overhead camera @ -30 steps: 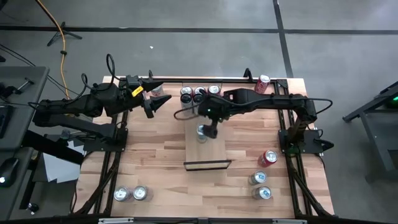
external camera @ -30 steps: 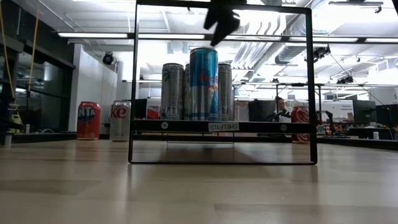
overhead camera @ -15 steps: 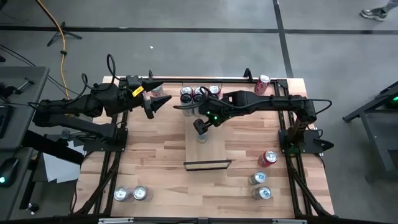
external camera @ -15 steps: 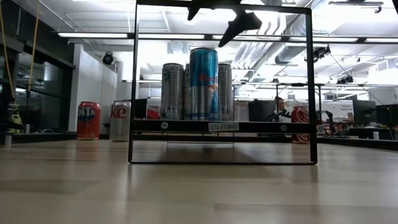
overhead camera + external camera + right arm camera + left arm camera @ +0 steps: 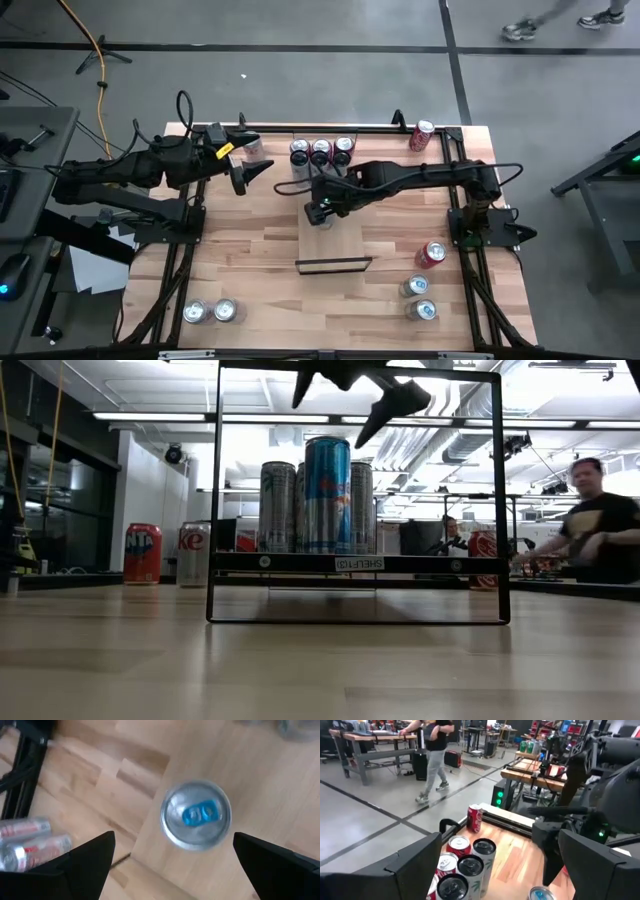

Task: Place canned beverage on shelf
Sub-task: Put the blue soda can on the shelf

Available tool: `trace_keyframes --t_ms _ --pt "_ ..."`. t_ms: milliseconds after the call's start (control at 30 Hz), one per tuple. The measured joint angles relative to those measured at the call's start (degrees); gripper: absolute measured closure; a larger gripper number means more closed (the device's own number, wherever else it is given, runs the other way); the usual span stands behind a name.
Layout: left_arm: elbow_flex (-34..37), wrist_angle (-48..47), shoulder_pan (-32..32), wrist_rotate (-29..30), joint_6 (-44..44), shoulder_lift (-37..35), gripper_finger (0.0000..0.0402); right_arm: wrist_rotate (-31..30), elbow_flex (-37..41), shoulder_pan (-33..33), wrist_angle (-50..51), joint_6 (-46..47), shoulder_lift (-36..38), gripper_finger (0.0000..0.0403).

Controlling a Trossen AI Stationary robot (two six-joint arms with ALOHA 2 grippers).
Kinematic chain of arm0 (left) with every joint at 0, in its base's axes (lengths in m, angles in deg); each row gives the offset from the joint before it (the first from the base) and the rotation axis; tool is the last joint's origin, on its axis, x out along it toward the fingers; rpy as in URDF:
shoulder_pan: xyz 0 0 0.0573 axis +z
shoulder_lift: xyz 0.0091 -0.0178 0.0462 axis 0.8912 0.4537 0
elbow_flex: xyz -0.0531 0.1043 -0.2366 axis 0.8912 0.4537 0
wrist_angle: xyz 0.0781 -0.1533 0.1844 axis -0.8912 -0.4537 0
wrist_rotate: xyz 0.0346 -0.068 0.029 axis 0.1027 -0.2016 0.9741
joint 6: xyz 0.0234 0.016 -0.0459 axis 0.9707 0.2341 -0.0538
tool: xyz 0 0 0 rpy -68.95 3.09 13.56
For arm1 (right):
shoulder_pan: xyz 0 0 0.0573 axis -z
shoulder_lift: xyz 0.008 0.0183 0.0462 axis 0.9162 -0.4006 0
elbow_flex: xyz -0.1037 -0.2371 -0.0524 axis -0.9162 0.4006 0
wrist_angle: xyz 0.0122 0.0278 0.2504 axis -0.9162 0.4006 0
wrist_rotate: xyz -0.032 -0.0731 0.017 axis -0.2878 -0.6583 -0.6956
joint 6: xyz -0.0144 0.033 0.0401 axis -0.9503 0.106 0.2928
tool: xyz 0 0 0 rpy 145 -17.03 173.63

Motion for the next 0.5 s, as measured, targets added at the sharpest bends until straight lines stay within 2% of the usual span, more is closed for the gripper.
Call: trace_keyframes --t_ms 167,333,400,500 --pt "0.0 0.1 0.0 0.0 -0.1 -0.2 0.0049 -5.2 0.0 0.2 0.9 -0.7 -0.2 0.0011" --pt "0.0 0.2 0.0 0.0 -1.6 -0.2 0.0049 -4.8 0.0 0.5 1.0 -6.2 -0.4 0.0011" --pt "0.0 0.3 0.0 0.0 -1.6 -0.1 0.0049 -4.8 0.0 0.6 0.7 -11.5 -0.4 0.0011" --pt "0.0 0.6 0.0 0.0 -2.9 -0.1 0.0049 -2.3 0.0 1.2 -1.0 -27.0 -0.1 0.0011"
